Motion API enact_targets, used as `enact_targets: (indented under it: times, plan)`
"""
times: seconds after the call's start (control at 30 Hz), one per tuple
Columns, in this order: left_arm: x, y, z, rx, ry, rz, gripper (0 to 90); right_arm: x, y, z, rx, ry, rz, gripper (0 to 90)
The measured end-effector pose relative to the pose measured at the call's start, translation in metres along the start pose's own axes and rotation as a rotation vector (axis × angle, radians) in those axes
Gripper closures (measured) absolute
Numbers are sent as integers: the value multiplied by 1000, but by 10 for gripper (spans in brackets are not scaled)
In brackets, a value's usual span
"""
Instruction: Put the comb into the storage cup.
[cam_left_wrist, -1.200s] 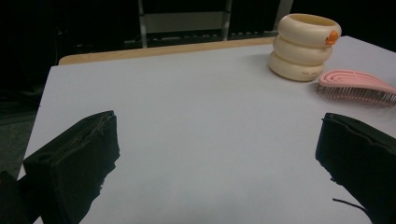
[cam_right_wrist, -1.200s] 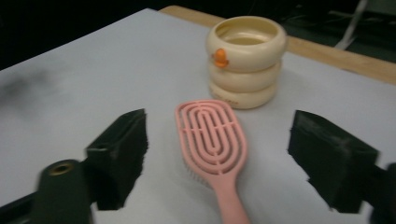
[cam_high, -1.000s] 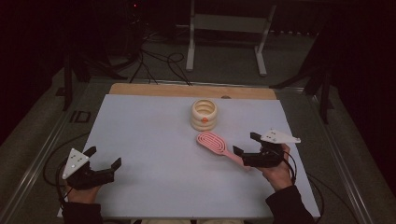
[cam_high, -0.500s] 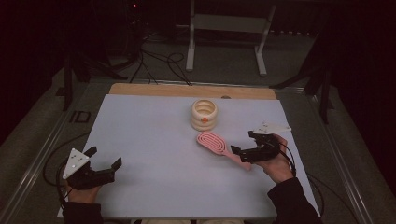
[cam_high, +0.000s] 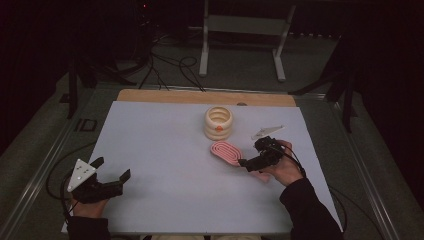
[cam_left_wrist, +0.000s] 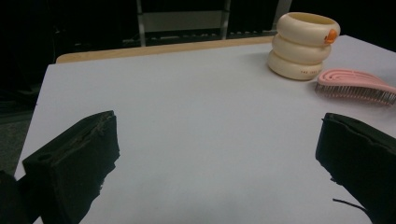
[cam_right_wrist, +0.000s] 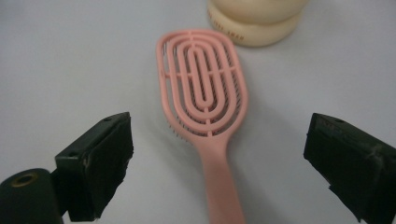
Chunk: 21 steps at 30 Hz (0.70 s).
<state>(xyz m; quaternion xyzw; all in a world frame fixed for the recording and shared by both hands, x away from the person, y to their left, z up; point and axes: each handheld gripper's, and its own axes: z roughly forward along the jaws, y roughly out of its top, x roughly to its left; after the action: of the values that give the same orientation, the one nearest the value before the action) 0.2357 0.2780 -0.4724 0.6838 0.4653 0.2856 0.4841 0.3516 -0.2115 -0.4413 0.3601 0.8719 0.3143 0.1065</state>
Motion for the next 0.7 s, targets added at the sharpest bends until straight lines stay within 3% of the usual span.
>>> enact_targets:
  times: [0.33,0.37,0.53,0.57,0.7]
  plan:
    - [0,0,0,1,-2,2,3,-7,4,24,118,24,-16,104]
    - [-1,0,0,1,-3,2,3,-8,3,30,149,35,-17,131]
    - [-1,0,0,2,-3,2,3,-8,1,34,173,43,-27,136]
    - [-1,0,0,2,-4,2,3,-6,-1,43,230,55,-45,188]
    - [-1,0,1,5,-6,6,3,-7,-1,50,269,63,-48,275]
